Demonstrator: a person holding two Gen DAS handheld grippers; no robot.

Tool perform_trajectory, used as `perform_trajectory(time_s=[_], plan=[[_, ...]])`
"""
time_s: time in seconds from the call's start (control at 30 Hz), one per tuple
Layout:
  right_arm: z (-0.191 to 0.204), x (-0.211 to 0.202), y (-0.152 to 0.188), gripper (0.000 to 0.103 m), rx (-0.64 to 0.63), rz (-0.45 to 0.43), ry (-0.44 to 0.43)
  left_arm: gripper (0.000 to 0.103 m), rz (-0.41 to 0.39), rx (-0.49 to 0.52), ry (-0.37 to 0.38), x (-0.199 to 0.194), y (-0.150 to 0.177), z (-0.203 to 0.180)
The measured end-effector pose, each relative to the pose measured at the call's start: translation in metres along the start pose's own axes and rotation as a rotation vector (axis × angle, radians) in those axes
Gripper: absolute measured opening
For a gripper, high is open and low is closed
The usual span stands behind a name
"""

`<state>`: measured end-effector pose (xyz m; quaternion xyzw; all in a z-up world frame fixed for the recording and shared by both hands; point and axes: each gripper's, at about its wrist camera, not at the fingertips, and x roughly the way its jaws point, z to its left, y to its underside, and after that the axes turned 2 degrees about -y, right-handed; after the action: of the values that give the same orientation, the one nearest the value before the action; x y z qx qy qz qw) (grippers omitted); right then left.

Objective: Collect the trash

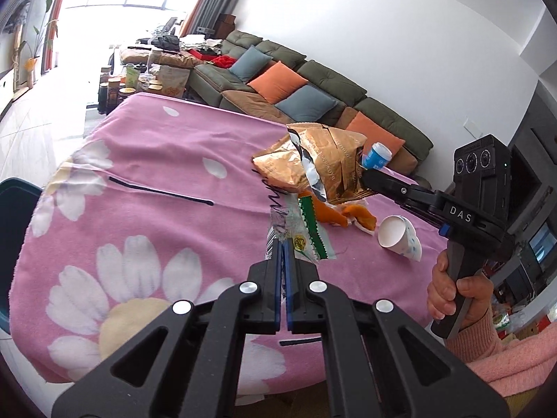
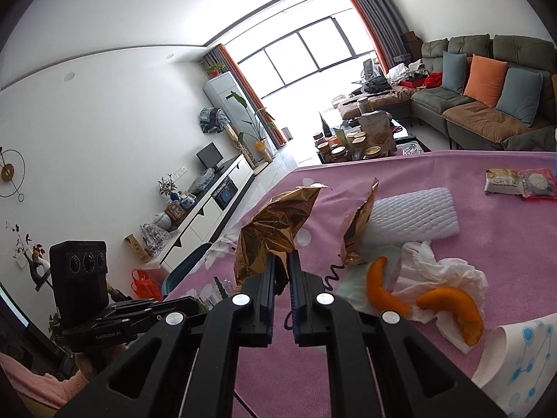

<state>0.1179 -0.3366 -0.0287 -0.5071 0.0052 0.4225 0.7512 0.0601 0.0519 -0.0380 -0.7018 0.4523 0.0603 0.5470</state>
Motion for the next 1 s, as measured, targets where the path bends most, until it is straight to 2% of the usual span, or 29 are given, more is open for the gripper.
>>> perform_trajectory(time_s=[0.5,0.77,1.0], plan=[[0.060,0.091,-0.017,0.007,-0.081,0.137,-0.167,0.002,-0.121,-0.135,-0.158,-0.075,0.000,0.072],[0.090,0.131,-0.021,0.007,-0.117,0.209,-0.232,0.002,-0.196,-0.225,-0.250,-0.115,0.005,0.111],[0.112,0.163,-0.018,0.007,-0.130,0.268,-0.268,0.002,-0.232,-0.278,-0.331,-0.139,0.007,0.142]])
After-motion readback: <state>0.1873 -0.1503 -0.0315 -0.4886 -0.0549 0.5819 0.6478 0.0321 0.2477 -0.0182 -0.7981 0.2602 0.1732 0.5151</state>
